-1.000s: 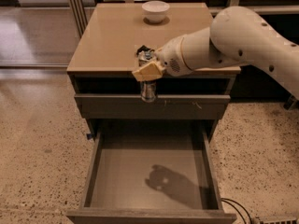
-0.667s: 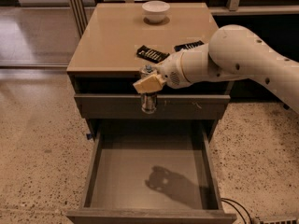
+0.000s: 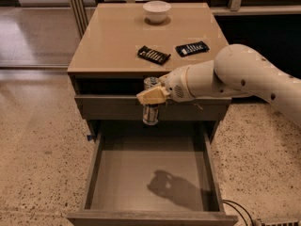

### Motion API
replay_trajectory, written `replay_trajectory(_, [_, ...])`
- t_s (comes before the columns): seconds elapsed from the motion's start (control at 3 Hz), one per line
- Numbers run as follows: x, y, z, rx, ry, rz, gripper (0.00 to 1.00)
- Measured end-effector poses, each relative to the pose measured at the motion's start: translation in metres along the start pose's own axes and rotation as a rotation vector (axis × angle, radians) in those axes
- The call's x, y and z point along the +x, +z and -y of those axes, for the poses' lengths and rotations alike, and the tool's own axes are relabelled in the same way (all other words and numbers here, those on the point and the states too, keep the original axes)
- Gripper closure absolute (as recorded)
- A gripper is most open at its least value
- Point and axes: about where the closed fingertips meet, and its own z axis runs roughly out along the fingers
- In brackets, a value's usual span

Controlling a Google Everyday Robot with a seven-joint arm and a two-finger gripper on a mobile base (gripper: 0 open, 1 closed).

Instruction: Place redbull can into middle drawer

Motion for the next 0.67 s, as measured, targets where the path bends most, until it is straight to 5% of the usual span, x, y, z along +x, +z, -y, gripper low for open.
replay_trajectory(0.33, [0.011,0.005,-0.005,0.011,-0.003,0.028,1.00])
replay_trajectory(0.67, [0.048,0.016,-0.016,0.036,-0.006,0.062,1.00])
